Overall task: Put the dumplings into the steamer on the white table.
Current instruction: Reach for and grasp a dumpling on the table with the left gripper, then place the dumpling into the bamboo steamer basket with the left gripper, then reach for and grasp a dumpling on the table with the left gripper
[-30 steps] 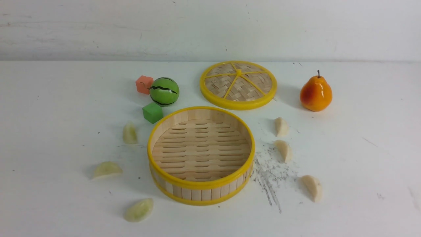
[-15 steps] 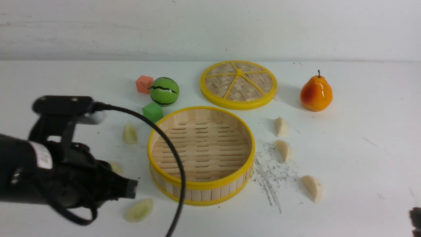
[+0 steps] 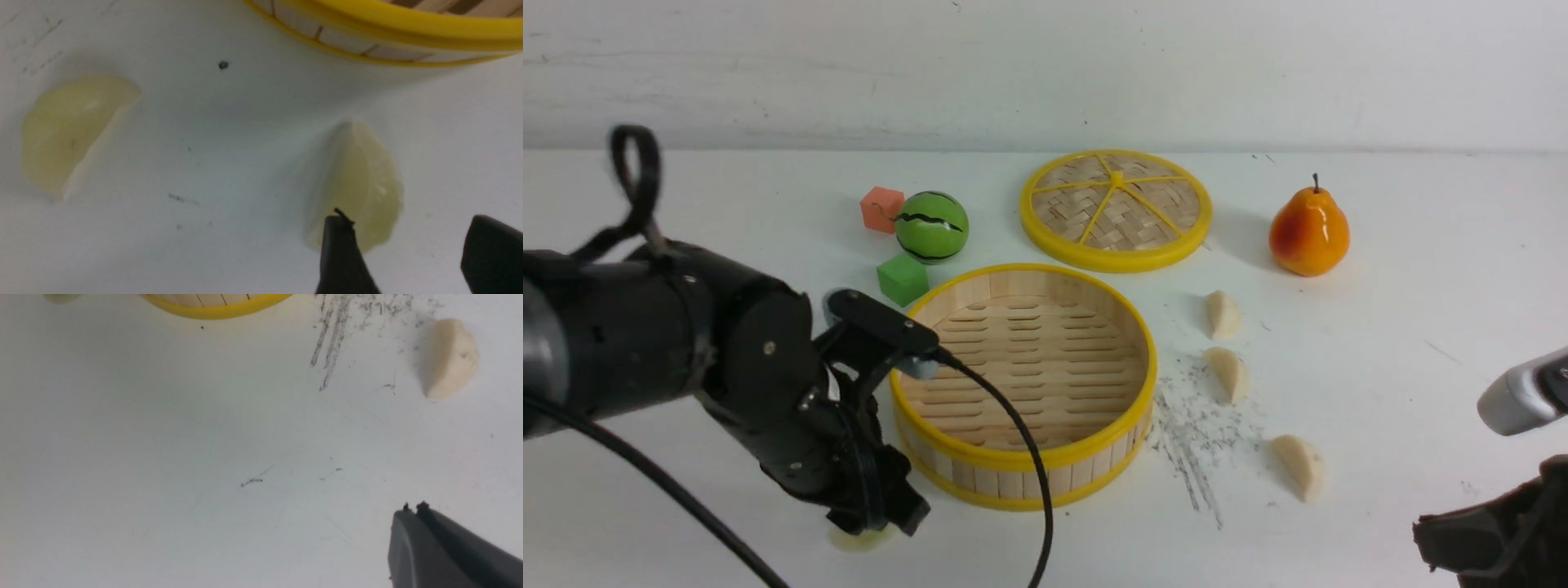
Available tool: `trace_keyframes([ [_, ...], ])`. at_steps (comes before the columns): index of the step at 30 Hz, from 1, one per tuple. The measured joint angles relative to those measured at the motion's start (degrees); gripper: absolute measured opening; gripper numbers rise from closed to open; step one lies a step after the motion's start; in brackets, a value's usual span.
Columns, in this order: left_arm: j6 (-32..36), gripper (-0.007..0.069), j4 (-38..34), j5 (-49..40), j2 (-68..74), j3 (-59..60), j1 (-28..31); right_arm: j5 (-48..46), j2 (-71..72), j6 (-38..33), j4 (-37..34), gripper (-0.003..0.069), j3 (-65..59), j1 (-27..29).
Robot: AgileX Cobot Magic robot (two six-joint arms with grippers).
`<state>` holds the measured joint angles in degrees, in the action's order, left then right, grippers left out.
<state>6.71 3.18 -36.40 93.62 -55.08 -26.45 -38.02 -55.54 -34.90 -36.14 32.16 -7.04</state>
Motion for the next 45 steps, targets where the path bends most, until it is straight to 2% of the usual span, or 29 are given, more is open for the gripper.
trace_keyframes([
  [2,1.16,0.0407,0.82,1.55,2.67,-0.12,0.00,0.00,0.00,-0.10,-0.43,-0.0005,0.00,0.00],
  [4,1.46,0.0385,1.23,2.12,4.43,-0.24,0.00,0.00,0.00,-0.17,-0.95,-0.0003,0.04,0.00],
  [5,1.61,0.0361,1.24,2.21,5.12,-0.24,0.00,0.00,0.00,-0.17,-1.01,-0.0003,0.10,0.00],
  [8,1.60,0.0223,1.45,2.13,6.06,-0.49,0.00,0.07,0.00,-0.21,-1.15,-0.0003,0.11,0.00],
  [9,1.03,0.0208,1.02,1.74,5.93,-0.86,0.00,0.14,0.00,-0.24,-1.15,-0.0003,0.11,0.00],
  [14,-2.56,0.0216,-2.88,-5.58,4.54,-5.02,0.00,0.45,0.00,-0.36,-1.34,-0.0002,0.11,0.00],
  [17,-3.15,0.0216,-7.71,-12.28,0.49,-13.46,0.00,0.97,0.00,-0.36,-1.34,-0.0002,0.11,0.00],
  [22,-5.24,0.0216,-10.31,-6.59,-0.73,-22.78,0.00,1.75,0.00,-0.42,-1.34,-0.0002,0.11,0.00],
  [25,-8.90,0.0216,-10.49,-0.37,3.80,-27.85,0.00,1.75,0.00,-0.42,-1.38,-0.0001,0.11,0.00],
  [31,-12.85,0.0216,-7.38,-0.37,16.75,-33.54,-0.01,1.77,0.00,-0.42,-1.38,0.0001,0.11,0.00],
  [37,-20.77,0.0216,0.13,-2.85,25.73,-39.16,-0.07,1.77,0.00,-0.42,-1.38,0.0001,0.11,0.00],
  [39,-21.55,0.0232,0.95,-2.94,26.53,-39.85,-0.07,1.77,0.00,-0.42,-1.38,0.0003,0.11,0.00],
  [41,-21.91,0.0302,1.44,-4.07,26.78,-40.84,-0.07,1.77,0.00,-0.42,-1.38,0.0003,0.11,0.00],
  [42,-21.91,0.0313,1.44,-4.65,26.78,-41.18,-0.07,1.77,0.00,-0.42,-1.38,0.0004,0.11,0.00],
  [45,-22.05,0.0374,3.20,-10.86,26.05,-44.40,-0.07,1.89,0.00,-0.42,-1.38,0.0006,0.11,0.00],
])
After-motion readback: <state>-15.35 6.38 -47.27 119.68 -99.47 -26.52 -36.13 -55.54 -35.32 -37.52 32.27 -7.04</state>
